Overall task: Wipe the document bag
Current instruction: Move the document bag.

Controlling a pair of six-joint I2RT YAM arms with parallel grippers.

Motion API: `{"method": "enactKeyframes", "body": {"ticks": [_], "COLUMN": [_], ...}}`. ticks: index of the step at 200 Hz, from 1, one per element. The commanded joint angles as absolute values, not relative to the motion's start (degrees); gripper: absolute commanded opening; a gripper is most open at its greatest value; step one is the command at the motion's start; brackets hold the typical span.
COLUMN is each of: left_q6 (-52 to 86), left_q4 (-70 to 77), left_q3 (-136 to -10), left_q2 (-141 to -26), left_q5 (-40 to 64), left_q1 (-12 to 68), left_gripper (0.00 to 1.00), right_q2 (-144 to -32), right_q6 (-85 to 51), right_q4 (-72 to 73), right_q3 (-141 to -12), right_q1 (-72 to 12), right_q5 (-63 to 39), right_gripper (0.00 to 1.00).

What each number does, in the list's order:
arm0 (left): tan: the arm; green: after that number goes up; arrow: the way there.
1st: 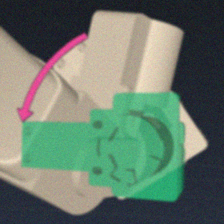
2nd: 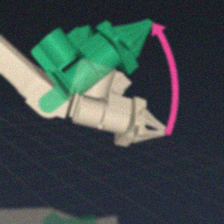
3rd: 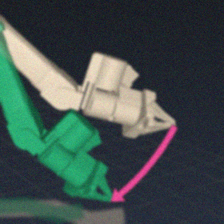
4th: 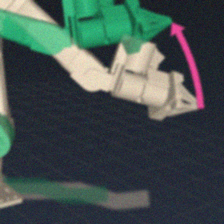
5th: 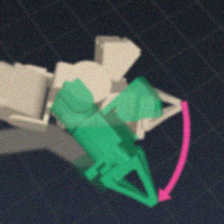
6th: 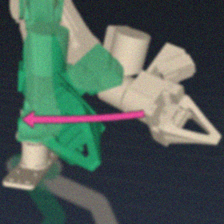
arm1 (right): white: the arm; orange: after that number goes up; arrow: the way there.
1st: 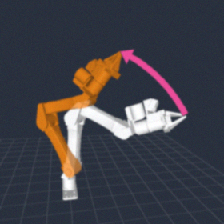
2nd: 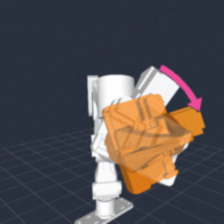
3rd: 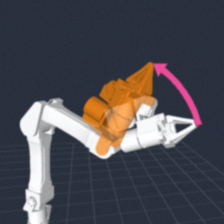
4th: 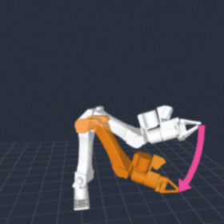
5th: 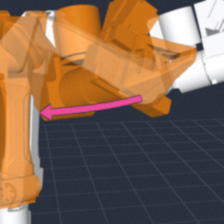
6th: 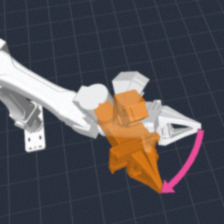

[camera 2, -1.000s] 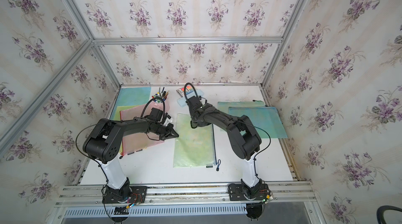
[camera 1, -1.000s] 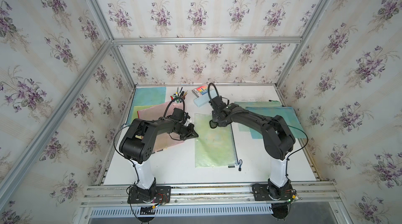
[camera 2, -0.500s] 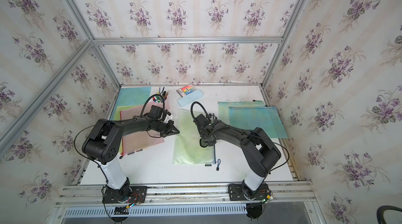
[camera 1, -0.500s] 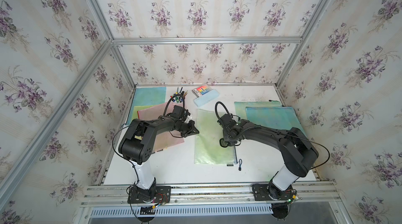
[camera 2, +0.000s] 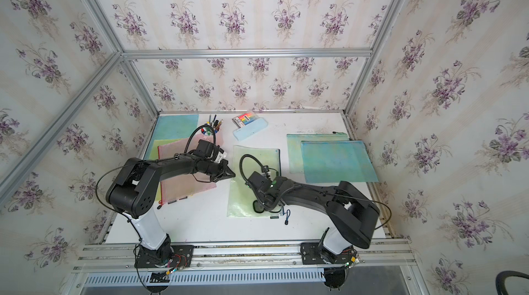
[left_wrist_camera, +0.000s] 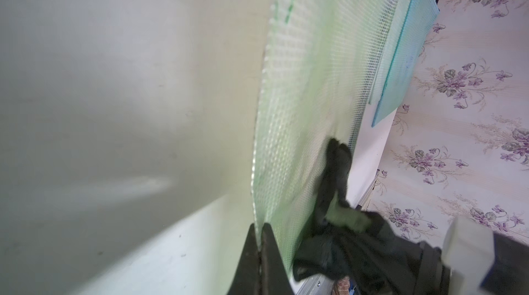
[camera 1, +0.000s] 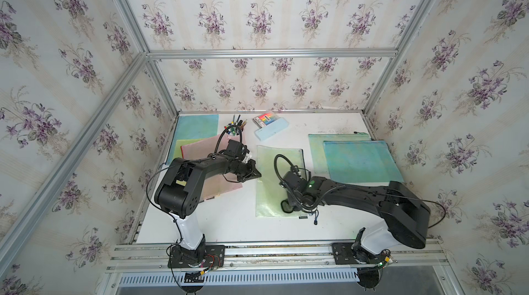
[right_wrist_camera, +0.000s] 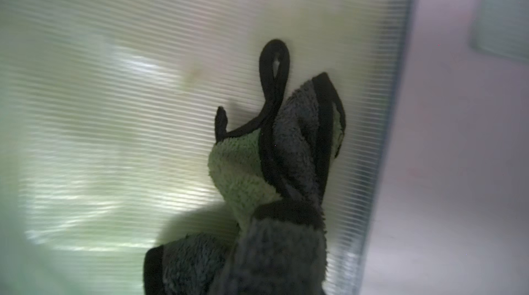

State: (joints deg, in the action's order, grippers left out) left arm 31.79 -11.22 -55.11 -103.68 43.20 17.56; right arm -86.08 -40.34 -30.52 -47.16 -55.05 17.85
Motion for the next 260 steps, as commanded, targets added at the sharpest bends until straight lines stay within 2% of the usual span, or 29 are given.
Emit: {"method": "enactKeyframes", "body": {"ticks": [1, 39, 79, 110, 146, 217, 254, 260], "left_q6": [28.9, 25.0, 17.1, 13.1, 6.2, 4.4, 4.7, 4.8], "left_q4": [-13.6, -21.3, -41.9, -52.7, -62.4, -61.8, -57.5, -57.6], "left_q3": [-56.1, -59.3, -63.7, -65.3, -71.4, -73.0, -75.2, -76.4], "left_q2": [-102.8, -100.1, -88.5, -81.9, -85.5, -89.7, -96.1, -97.6], "left_q5": [41.8, 39.6, 34.1, 28.5, 23.4, 21.4, 21.0, 20.8], "left_q1": [17.8, 18.0, 16.8, 8.9, -0.2, -16.1, -21.0, -21.4], "left_gripper": [0.00, 0.00, 0.00, 0.00, 0.00, 0.00, 0.00, 0.01], "right_q2": [-82.5, -84.2, -80.2, -84.8, -91.5, -99.3, -101.6, -101.8], "right_q6": [-44.6, -45.1, -41.1, -35.6, -29.5, -22.7, -20.8, -20.6], "right_q4": [-36.4, -38.5, -34.3, -31.2, -28.6, -27.4, -28.0, -28.3], "right_q3": [-44.2, -45.7, -49.4, -54.7, -61.7, -71.1, -75.4, -76.0], "right_q1": [-52.4, -52.0, -50.4, -48.2, -45.7, -36.6, -31.6, -28.5], "right_q5": [24.1, 26.0, 27.8, 25.8, 23.2, 17.4, 16.5, 16.2], "right_gripper": [0.17, 0.17, 0.17, 0.17, 0.17, 0.16, 0.16, 0.16]}}
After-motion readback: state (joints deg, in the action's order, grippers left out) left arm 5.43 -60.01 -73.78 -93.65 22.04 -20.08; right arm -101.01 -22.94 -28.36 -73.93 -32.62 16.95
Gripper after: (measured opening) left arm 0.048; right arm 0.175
